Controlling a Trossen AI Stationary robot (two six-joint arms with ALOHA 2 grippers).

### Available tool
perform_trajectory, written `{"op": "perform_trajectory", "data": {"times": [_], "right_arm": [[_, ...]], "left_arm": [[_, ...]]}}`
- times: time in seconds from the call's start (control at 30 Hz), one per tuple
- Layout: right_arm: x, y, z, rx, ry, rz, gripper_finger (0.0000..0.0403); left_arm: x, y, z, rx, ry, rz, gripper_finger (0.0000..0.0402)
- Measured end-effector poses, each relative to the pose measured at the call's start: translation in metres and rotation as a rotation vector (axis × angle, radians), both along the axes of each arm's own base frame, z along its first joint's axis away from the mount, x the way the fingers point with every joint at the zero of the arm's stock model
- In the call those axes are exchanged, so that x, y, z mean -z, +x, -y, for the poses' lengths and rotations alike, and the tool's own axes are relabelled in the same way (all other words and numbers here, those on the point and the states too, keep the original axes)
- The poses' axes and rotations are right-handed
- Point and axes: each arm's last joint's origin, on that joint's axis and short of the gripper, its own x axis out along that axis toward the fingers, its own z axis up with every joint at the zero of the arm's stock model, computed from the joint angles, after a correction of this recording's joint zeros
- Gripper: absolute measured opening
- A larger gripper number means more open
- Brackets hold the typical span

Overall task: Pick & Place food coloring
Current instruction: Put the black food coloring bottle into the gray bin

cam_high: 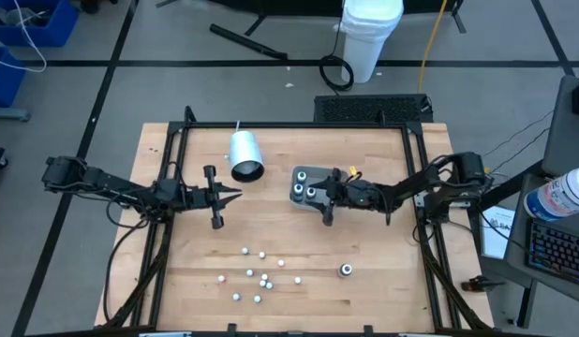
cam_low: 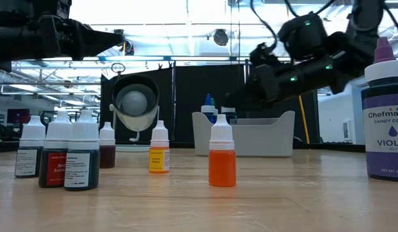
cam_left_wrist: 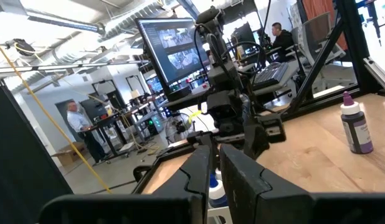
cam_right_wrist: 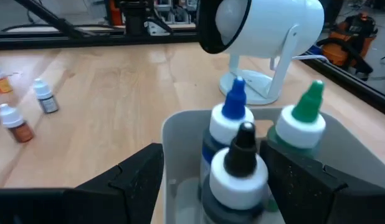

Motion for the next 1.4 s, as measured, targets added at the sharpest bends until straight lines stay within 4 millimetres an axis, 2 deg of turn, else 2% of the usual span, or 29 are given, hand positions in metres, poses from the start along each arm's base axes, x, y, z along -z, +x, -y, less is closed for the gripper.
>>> {"op": "perform_trajectory", "data": {"times": [0.53, 0.67, 1.03, 1.4], "right_arm": [[0.0055, 0.0027, 0.0052, 0.031, 0.027, -0.036, 0.0248], [0.0070, 0.0019, 0.0081, 0.044, 0.031, -0.051, 0.0222], [0.0044, 0.0028, 0.0076, 0.030, 0.013, -0.026, 0.0113], [0.0010, 0.0035, 0.0081, 0.042, 0.063, 0.023, 0.0129]], "left_arm": [[0.0009, 0.0001, -0.0002, -0.004, -0.017, -0.008, 0.0047], [0.0009, 0.0001, -0.0002, -0.004, -0.019, -0.008, 0.0047], [0.0009, 0.0001, -0.0002, -0.004, -0.020, -0.007, 0.0047], [0.0002, 0.0000, -0.0002, -0.003, -0.024, -0.001, 0.0047]]}}
